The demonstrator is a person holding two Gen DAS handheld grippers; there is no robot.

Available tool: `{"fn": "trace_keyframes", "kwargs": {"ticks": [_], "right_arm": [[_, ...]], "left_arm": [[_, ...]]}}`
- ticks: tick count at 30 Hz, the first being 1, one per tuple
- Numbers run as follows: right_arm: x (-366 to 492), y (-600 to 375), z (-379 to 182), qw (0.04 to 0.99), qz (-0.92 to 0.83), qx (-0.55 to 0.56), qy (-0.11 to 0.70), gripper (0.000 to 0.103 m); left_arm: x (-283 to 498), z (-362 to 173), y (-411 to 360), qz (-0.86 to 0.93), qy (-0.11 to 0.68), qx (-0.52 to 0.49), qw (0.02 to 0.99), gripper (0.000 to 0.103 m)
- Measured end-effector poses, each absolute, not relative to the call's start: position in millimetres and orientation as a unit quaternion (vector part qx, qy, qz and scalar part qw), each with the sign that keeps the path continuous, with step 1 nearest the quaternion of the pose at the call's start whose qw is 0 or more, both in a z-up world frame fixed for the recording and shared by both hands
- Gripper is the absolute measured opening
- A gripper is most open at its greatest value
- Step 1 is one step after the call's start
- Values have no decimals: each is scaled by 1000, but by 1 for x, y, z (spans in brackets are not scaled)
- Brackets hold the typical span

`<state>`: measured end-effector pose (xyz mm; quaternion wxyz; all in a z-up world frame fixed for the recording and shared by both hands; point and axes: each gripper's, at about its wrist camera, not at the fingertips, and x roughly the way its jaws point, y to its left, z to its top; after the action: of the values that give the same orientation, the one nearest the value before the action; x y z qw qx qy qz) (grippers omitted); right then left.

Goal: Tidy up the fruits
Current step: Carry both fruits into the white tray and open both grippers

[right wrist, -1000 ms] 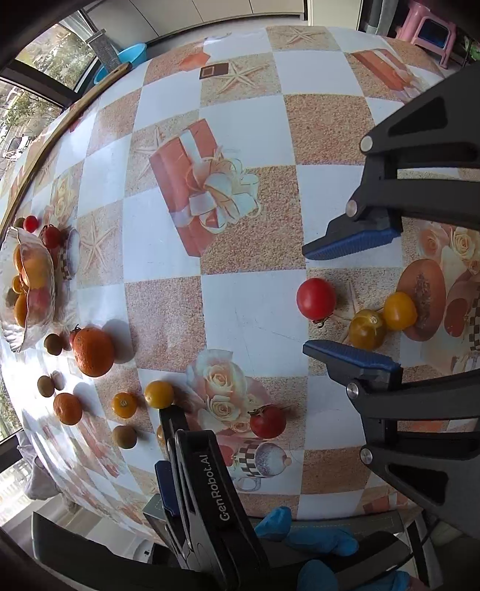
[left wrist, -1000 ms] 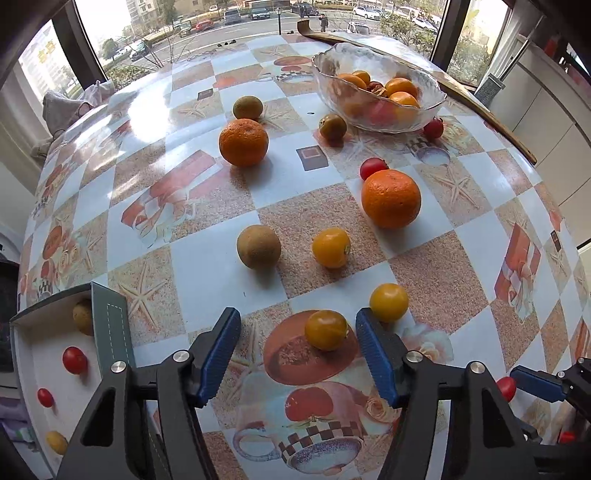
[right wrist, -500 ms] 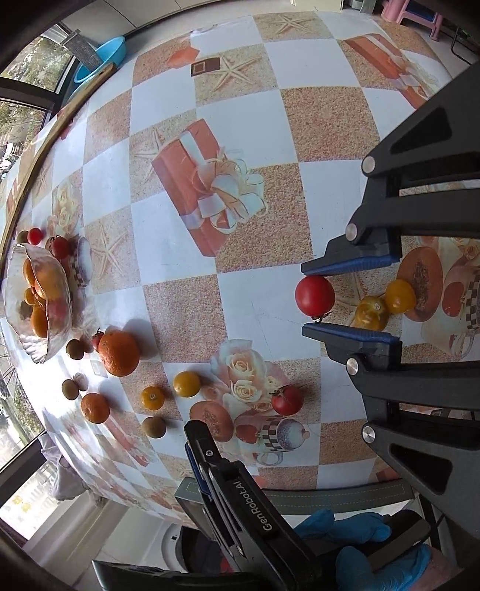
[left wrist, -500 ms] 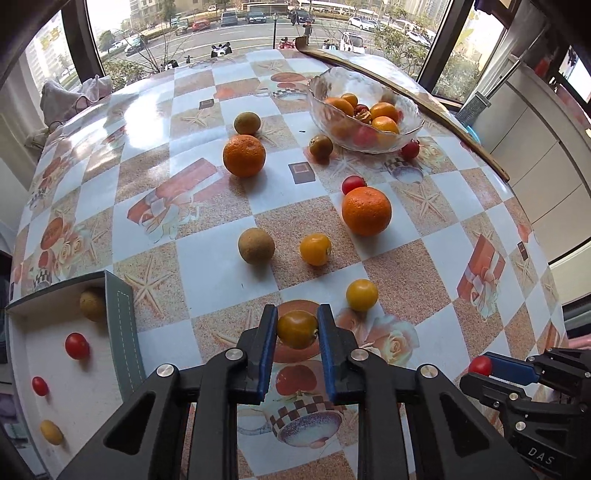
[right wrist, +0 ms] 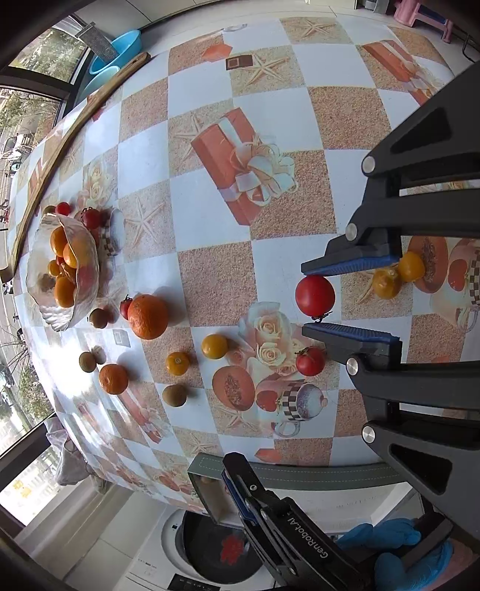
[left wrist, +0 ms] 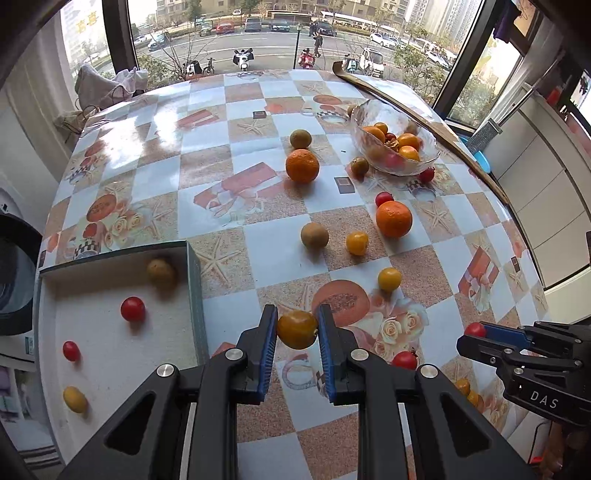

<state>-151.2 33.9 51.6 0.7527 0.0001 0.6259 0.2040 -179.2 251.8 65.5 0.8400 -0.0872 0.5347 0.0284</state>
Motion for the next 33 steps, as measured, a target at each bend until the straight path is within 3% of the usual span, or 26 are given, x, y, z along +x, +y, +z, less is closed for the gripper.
{"fn": "trace_keyframes", "kwargs": {"ticks": [16, 33], "right_arm": [[-161, 137, 72, 741, 284, -46, 607, 28], [-195, 285, 55, 689, 385, -109, 604, 28]], "left_arm": [[-250, 76, 337, 120, 519, -139, 835, 23], [-329, 39, 412, 221, 538, -184, 793, 23]]}}
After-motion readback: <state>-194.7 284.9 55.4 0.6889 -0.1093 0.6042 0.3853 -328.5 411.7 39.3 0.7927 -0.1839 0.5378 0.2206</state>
